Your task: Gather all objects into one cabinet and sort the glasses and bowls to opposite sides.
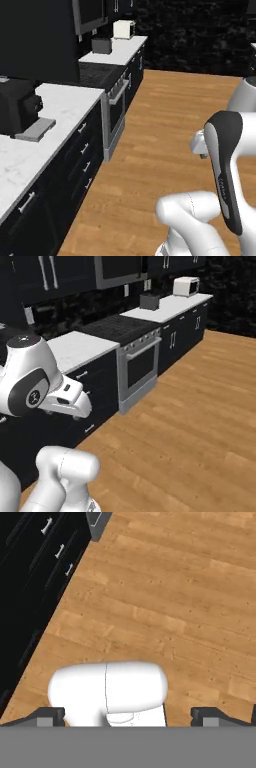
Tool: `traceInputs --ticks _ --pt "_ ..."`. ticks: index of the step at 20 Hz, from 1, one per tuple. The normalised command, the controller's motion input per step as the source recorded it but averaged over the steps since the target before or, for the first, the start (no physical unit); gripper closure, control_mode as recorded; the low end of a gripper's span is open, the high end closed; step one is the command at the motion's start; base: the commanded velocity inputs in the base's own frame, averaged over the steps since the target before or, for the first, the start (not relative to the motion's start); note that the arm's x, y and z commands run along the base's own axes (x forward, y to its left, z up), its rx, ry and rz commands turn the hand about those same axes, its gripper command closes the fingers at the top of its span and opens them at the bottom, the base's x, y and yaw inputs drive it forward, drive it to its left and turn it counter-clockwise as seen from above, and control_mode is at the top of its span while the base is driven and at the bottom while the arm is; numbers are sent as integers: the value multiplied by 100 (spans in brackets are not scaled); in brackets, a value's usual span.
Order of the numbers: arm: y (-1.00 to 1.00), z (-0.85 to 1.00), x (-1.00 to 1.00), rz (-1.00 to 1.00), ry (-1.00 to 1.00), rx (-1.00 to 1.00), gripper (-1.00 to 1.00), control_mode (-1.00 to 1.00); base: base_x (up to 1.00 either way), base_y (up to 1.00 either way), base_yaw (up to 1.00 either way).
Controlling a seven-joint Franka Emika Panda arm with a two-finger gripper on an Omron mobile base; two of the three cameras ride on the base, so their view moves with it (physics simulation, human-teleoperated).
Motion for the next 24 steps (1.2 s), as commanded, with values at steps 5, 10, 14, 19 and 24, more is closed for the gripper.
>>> traceInputs --ticks 5,10,14,19,24 --pt "0 0 0 0 0 0 -100 100 0 -4 -63" --pt "0 0 0 0 0 0 -100 100 11 -2 -54" --pt "0 0 0 0 0 0 -100 100 51 0 -28" --pt "0 0 0 0 0 0 -100 100 79 1 -4" --pt "0 0 0 0 0 0 -100 100 92 29 0"
